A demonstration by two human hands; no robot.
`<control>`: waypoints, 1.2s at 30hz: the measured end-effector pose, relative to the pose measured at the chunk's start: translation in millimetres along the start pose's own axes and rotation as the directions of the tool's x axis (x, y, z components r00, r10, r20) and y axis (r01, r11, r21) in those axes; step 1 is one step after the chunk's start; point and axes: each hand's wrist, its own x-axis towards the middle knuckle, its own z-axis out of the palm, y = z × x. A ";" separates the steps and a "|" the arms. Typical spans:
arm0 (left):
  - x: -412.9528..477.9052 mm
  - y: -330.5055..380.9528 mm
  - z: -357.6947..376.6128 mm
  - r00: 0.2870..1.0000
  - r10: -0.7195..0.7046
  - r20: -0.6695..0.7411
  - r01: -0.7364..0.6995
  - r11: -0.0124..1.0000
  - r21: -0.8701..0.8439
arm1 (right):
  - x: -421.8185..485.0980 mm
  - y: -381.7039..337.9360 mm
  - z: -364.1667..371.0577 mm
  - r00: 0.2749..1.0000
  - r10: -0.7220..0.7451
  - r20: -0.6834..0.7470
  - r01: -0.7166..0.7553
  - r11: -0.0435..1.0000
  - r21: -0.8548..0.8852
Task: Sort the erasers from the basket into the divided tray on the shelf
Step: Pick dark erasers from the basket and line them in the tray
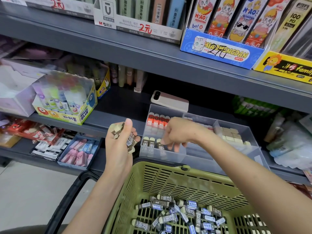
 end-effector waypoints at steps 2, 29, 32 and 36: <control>-0.5 -0.4 -0.4 1.000 0.005 -0.006 -0.005 1.000 -0.006 | 0.5 2.1 -1.1 0.999 -0.026 -0.030 0.024 0.998 -0.059; -2.7 7.2 4.7 0.989 -0.087 0.117 0.109 0.973 -0.201 | -14.1 -29.4 38.1 0.833 -0.293 -0.468 0.446 0.857 0.258; -3.5 6.4 4.4 0.982 -0.090 0.168 0.128 0.965 -0.228 | -10.3 -32.1 40.9 0.815 -0.244 -0.525 0.454 0.832 0.319; -4.9 5.5 6.3 0.974 -0.090 0.209 0.135 0.968 -0.212 | -11.9 -32.8 38.1 0.879 -0.192 -0.437 0.422 0.739 0.525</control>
